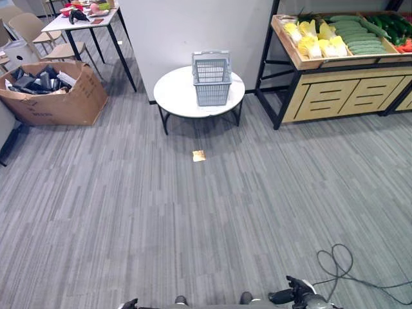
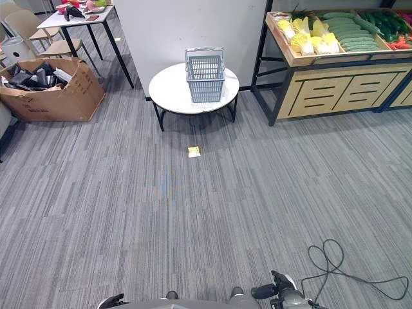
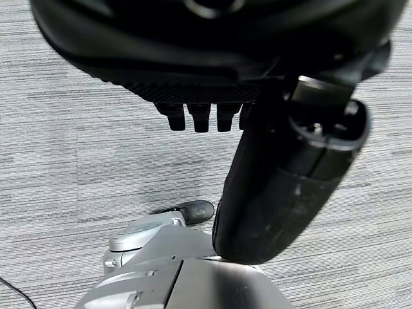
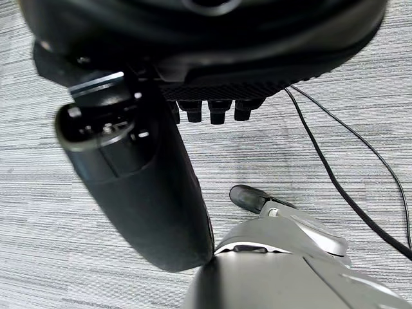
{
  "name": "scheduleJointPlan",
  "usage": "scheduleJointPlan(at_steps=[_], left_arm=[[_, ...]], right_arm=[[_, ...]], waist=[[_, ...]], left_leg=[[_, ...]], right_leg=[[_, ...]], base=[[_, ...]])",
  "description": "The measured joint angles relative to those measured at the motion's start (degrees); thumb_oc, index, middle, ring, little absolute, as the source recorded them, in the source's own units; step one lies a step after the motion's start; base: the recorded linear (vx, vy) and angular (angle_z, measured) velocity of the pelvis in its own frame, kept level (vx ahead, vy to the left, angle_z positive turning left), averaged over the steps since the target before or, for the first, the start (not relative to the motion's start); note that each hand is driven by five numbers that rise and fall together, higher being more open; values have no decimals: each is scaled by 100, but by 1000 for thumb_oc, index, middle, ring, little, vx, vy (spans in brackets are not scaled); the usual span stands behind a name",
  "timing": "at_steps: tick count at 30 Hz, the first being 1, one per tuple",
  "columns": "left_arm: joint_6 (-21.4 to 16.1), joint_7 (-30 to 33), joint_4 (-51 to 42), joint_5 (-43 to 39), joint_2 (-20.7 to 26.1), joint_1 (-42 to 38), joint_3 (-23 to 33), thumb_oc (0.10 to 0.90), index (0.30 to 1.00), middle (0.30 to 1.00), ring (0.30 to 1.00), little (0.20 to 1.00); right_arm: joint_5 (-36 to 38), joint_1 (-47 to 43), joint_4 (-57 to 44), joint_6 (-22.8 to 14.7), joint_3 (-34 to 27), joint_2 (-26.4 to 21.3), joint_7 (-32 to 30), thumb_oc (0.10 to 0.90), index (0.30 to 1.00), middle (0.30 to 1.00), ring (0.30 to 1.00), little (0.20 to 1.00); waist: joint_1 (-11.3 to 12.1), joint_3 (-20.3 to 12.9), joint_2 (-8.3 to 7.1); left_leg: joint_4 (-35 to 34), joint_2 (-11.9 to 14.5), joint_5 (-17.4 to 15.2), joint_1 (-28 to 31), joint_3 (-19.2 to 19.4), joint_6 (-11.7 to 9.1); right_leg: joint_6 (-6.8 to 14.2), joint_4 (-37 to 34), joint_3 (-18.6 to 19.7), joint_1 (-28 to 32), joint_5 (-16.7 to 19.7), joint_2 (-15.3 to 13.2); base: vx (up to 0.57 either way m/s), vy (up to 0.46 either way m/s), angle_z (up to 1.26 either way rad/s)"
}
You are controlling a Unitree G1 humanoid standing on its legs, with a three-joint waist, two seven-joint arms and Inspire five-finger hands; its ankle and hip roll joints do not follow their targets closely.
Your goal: Get the vegetables into the basket
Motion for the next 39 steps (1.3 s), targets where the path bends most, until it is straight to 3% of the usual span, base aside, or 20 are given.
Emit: scheduleJointPlan(at_steps=[14, 21, 25, 31, 34, 35, 36, 37, 38, 39], left_arm=[[-11, 111, -5, 3, 46, -23, -108, 900, 1000, 1000, 1000, 1000], [-21, 218, -50, 7, 39, -237, -155, 900, 1000, 1000, 1000, 1000], [-1, 236, -52, 4, 31, -327, -212, 900, 1000, 1000, 1000, 1000], [-4, 270, -35, -19, 45, -361, -210, 900, 1000, 1000, 1000, 1000], [-48, 339, -27, -63, 72, -603, -208, 900, 1000, 1000, 1000, 1000], [-39, 340, -18, -111, 88, -635, -203, 900, 1000, 1000, 1000, 1000], [-35, 343, -10, -173, 104, -648, -212, 900, 1000, 1000, 1000, 1000], [-20, 342, 3, -184, 104, -648, -219, 900, 1000, 1000, 1000, 1000], [-21, 336, 11, -230, 109, -689, -216, 900, 1000, 1000, 1000, 1000], [-19, 351, 74, -234, 108, -769, -275, 900, 1000, 1000, 1000, 1000]], right_arm=[[1, -12, 25, 1, 4, -16, -30, 900, 1000, 1000, 1000, 1000], [-2, -63, 1, 15, 7, -181, -202, 900, 1000, 1000, 1000, 1000], [-1, -170, -6, 17, 13, -252, -218, 900, 1000, 1000, 1000, 1000], [-2, -265, 82, 23, 30, -250, -245, 900, 1000, 1000, 1000, 1000], [0, -364, 132, 40, 18, -235, -251, 900, 1000, 1000, 1000, 1000], [1, -403, 115, 53, 9, -225, -275, 900, 1000, 1000, 1000, 1000], [0, -517, 129, 14, 9, -244, -337, 900, 1000, 1000, 1000, 1000], [0, -572, 162, 16, 10, -262, -354, 900, 1000, 1000, 1000, 1000], [-1, -619, 209, 14, 15, -273, -386, 900, 1000, 1000, 1000, 1000], [0, -657, 266, 20, 10, -271, -433, 900, 1000, 1000, 1000, 1000]], waist=[[45, -16, -28], [64, 444, 100], [22, 667, 193], [21, 730, 231], [27, 817, 143], [33, 877, 37], [31, 992, -139], [36, 995, -141], [13, 997, -150], [43, 1013, -177]], left_leg=[[44, 48, 20, -187, -25, -24], [168, 139, 87, -515, -188, -86], [254, 200, 146, -800, -221, -114], [330, 354, 243, -913, -320, -210], [797, 266, 496, -1415, -485, -367], [813, 196, 840, -1470, -487, -368], [1358, 87, 1064, -1820, -465, -303], [1639, 86, 1014, -1966, -434, -269], [1490, 49, 908, -2078, -482, -293], [725, 9, 929, -2139, -486, -290]], right_leg=[[-17, -4, -21, -141, 14, 45], [-78, -58, -174, -293, 64, 139], [-87, 309, -172, -702, -78, 151], [-234, 596, -164, -859, -283, 352], [-439, 959, -79, -1152, -520, 297], [-502, 963, -125, -1145, -537, 184], [-557, 856, -173, -1058, -545, 78], [-578, 805, -195, -1017, -535, 79], [-587, 739, -190, -980, -542, 76], [-588, 567, -194, -955, -542, 78]], base=[[-15, -18, 1], [-32, -57, 11], [-29, -74, 0], [36, -113, 7], [55, -83, 47], [97, -37, 43], [160, 29, 33], [218, 66, 26], [262, 94, 23], [350, 174, 23]])
